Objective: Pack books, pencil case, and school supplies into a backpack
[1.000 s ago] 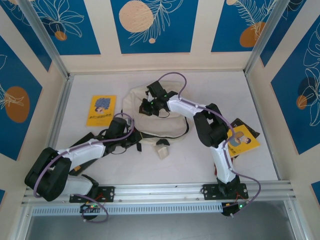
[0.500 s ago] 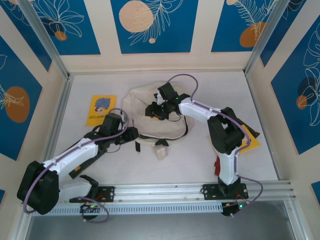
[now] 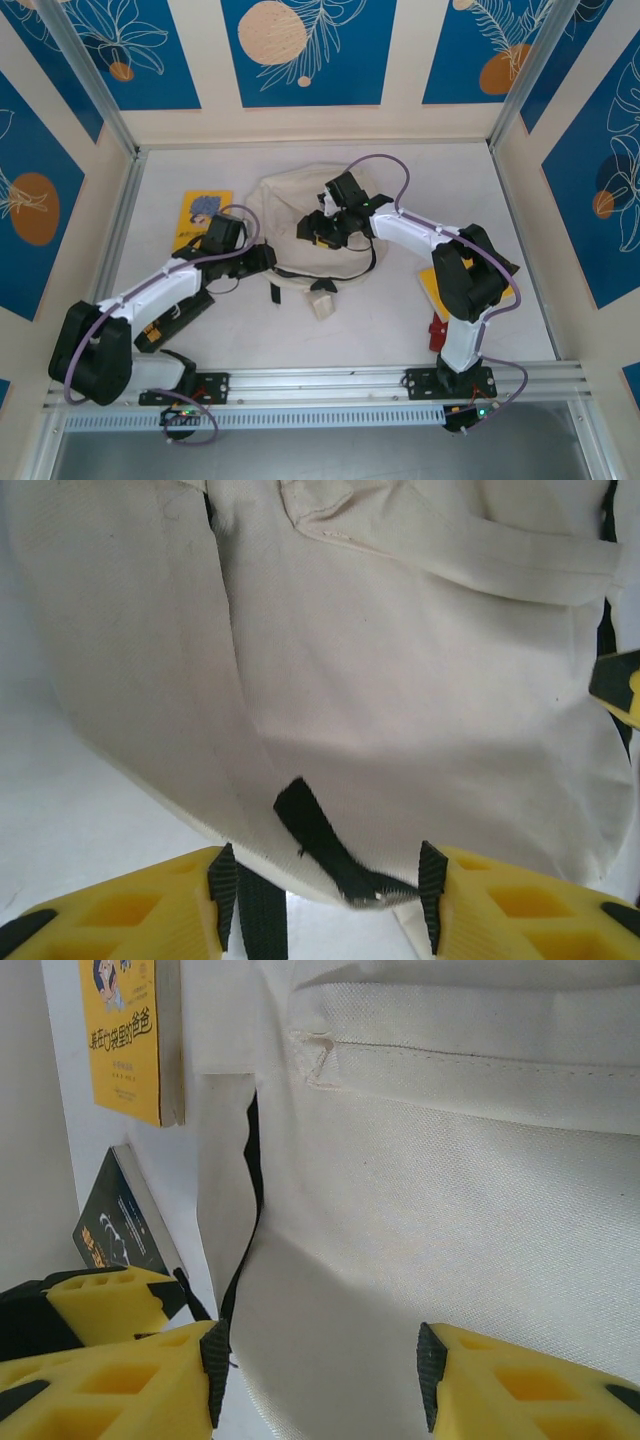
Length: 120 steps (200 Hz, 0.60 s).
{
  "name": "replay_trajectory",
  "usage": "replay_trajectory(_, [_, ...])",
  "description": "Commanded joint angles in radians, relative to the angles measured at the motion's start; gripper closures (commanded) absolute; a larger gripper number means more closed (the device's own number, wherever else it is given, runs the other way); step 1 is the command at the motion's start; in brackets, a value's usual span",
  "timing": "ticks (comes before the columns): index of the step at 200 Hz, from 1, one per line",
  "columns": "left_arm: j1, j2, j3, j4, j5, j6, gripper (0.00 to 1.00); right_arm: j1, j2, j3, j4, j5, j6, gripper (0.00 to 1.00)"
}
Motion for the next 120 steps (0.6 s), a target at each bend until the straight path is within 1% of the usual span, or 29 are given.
replay_trajectory(1, [0.012,0.034,0.034,0.046,-0.006,-0.025,0.51,0.01,-0.017,-0.003,-0.015,-0.002,0.013,0.45])
replay_trajectory(25, [0.013,0.068,0.049,0.071,0.018,-0.024,0.59,0.014,-0.022,-0.004,-0.024,-0.001,-0.002,0.45])
replay_trajectory(46, [0.013,0.087,0.051,0.073,0.017,-0.021,0.65,0.018,-0.03,-0.016,-0.021,-0.011,-0.027,0.45])
replay_trajectory(61, [0.015,0.095,0.051,0.076,0.017,-0.016,0.72,0.021,-0.031,-0.02,-0.018,-0.037,-0.051,0.45])
replay_trajectory(79, [0.016,0.098,0.051,0.079,0.022,-0.013,0.83,0.03,-0.018,-0.018,-0.016,-0.089,-0.089,0.45])
replay_trajectory(100, [0.017,0.097,0.043,0.081,0.027,-0.005,1.0,0.049,0.016,0.002,-0.037,-0.121,-0.115,0.45])
replay_trajectory(120, [0.016,0.093,0.029,0.081,0.033,0.009,1.0,0.074,0.045,0.017,-0.05,-0.141,-0.135,0.46])
